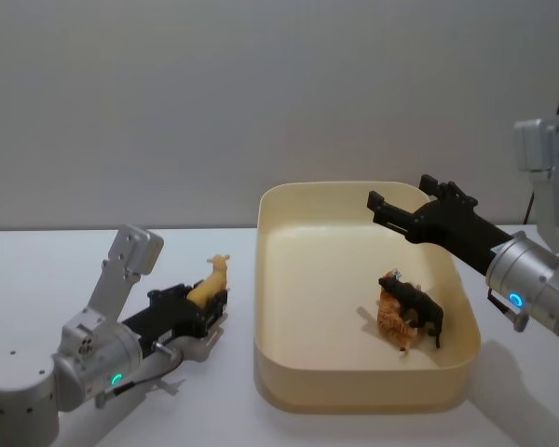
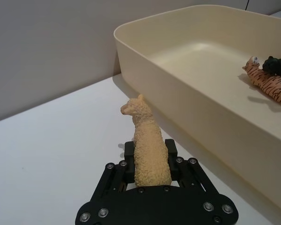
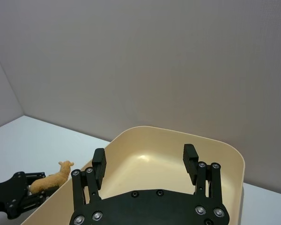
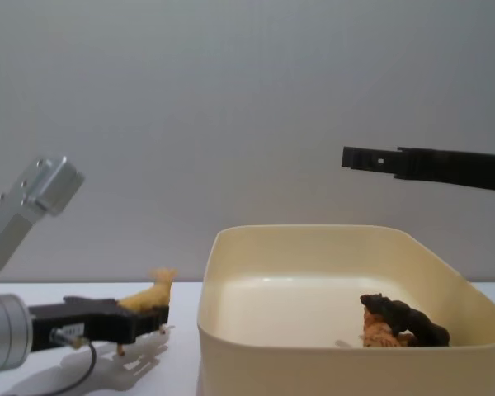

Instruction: Pick up the toy alternately with two hands and place it into the central storage box.

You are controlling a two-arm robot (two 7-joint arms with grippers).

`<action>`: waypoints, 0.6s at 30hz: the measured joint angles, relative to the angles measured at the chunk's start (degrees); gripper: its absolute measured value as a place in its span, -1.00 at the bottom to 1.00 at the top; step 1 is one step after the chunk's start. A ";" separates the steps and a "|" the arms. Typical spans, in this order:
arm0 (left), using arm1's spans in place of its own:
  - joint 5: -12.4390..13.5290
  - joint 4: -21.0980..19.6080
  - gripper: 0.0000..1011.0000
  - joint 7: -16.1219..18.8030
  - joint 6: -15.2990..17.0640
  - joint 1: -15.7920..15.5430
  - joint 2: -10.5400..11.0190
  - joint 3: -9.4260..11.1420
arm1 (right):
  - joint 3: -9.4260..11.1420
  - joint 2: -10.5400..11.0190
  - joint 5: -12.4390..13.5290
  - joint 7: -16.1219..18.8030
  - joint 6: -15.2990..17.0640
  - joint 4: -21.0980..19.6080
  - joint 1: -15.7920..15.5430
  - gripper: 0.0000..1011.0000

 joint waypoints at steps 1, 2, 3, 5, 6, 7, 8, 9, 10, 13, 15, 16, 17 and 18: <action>0.23 -0.19 -0.30 0.06 0.00 -0.08 0.00 -0.01 | 0.00 0.00 0.00 0.00 0.00 0.00 0.00 0.98; 0.81 -0.70 -0.30 0.28 0.01 -0.27 0.00 -0.05 | 0.00 0.00 0.00 0.00 0.00 0.00 0.00 0.98; 0.81 -0.70 -0.30 0.28 0.01 -0.27 0.00 -0.05 | 0.00 0.00 0.00 0.00 0.00 0.00 0.00 0.98; 1.64 -1.47 -0.30 0.67 0.12 -0.55 0.00 -0.12 | 0.00 0.00 0.00 0.00 0.00 0.00 0.00 0.98; 2.18 -1.99 -0.30 0.92 0.27 -0.74 0.01 -0.17 | 0.00 0.00 0.00 0.00 0.00 0.00 0.00 0.98; 2.41 -2.35 -0.30 1.01 0.34 -0.87 0.01 -0.20 | 0.00 0.00 0.00 0.00 0.00 0.00 0.00 0.98; 2.68 -2.63 -0.30 1.11 0.44 -0.97 0.01 -0.22 | 0.00 0.00 0.00 0.00 0.00 0.00 0.00 0.98; 3.24 -3.19 -0.30 1.29 0.67 -1.18 0.00 -0.25 | 0.00 0.00 0.00 0.00 0.00 0.00 0.00 0.98; 3.46 -3.47 -0.30 1.33 0.76 -1.29 -0.01 -0.26 | 0.00 0.00 0.00 0.00 0.00 0.00 0.00 0.98; 4.20 -4.24 -0.30 1.38 1.08 -1.65 -0.07 -0.30 | 0.00 0.00 0.00 0.00 0.00 0.00 0.00 0.98; 4.79 -4.82 -0.30 1.34 1.34 -2.00 -0.14 -0.33 | 0.00 0.00 0.00 0.00 0.00 0.00 0.00 0.98; 5.17 -5.18 -0.30 1.18 1.51 -2.32 -0.22 -0.34 | 0.00 0.00 0.00 0.00 0.00 0.00 0.00 0.98; 5.42 -5.31 -0.30 0.97 1.61 -2.48 -0.25 -0.34 | 0.00 0.00 0.00 0.00 0.00 0.00 0.00 0.98; 5.79 -5.53 -0.30 0.59 1.73 -2.83 -0.33 -0.35 | 0.00 0.00 0.00 0.00 0.00 0.00 0.00 0.98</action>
